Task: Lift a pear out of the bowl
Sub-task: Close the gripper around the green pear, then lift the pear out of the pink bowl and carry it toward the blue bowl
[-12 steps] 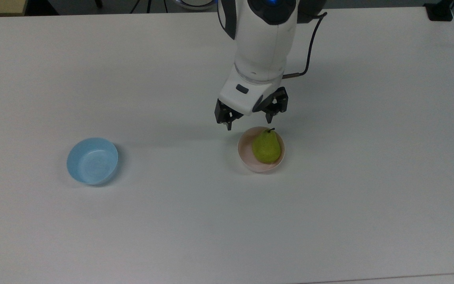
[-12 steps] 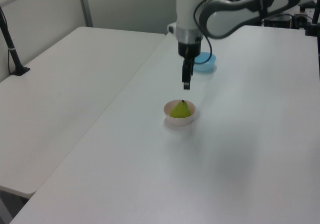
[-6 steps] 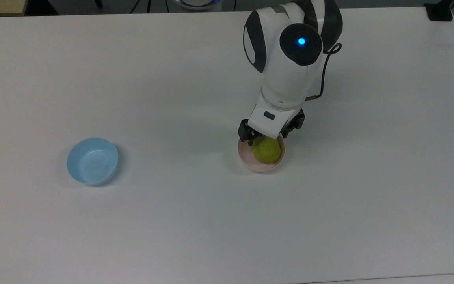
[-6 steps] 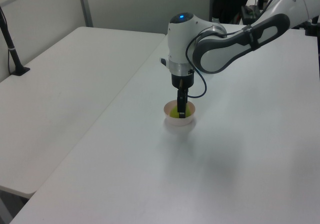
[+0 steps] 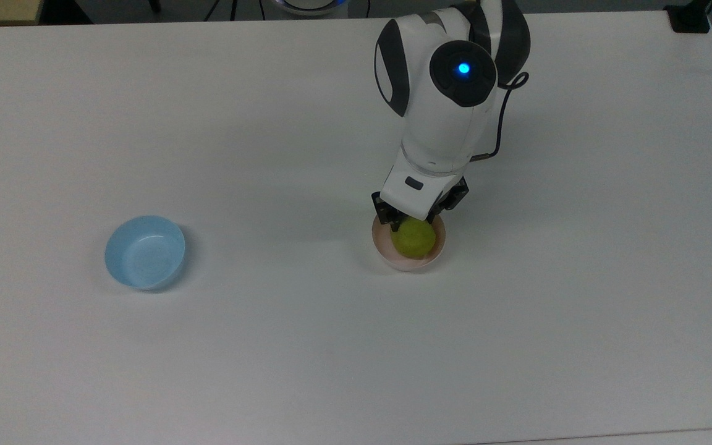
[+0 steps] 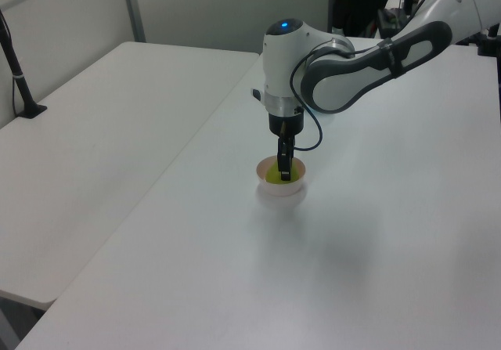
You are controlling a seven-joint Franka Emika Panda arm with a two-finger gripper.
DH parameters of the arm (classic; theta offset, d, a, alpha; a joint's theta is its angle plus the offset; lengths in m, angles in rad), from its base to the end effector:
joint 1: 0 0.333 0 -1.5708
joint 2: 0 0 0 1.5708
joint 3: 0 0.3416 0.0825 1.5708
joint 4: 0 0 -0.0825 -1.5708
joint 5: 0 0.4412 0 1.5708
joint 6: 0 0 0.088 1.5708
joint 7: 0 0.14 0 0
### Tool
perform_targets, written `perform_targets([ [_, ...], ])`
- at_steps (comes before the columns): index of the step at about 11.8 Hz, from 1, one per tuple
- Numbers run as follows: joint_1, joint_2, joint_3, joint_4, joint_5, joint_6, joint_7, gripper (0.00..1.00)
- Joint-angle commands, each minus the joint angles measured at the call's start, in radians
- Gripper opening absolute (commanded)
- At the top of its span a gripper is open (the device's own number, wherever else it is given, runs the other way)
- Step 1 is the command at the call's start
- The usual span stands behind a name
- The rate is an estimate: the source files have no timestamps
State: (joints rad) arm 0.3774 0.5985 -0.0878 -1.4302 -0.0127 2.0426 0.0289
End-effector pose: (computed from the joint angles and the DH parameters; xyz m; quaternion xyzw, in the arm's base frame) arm 0.7474 0.2328 0.3104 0.9896 0.1404 0.0127 0.0287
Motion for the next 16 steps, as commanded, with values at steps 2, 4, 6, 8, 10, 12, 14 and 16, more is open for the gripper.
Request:
perform_targets([
  [2, 0.002, -0.041, -0.013, 0.003, 0.008, 0.014, 0.016, 0.03],
  [4, -0.003, -0.109, -0.017, 0.004, 0.016, 0.004, 0.016, 0.03],
  [6, -0.046, -0.166, -0.015, -0.001, 0.019, -0.001, 0.016, 0.03],
  [8, -0.124, -0.178, -0.009, -0.004, 0.007, -0.041, 0.002, 0.04],
  [10, -0.210, -0.175, -0.007, -0.019, 0.002, -0.041, -0.067, 0.04],
  [12, -0.261, -0.164, -0.013, -0.030, -0.001, -0.039, -0.133, 0.06],
  [14, -0.261, -0.099, -0.017, -0.036, -0.041, -0.029, -0.141, 0.11],
  [16, -0.256, -0.071, -0.017, -0.052, -0.059, -0.027, -0.136, 0.18],
])
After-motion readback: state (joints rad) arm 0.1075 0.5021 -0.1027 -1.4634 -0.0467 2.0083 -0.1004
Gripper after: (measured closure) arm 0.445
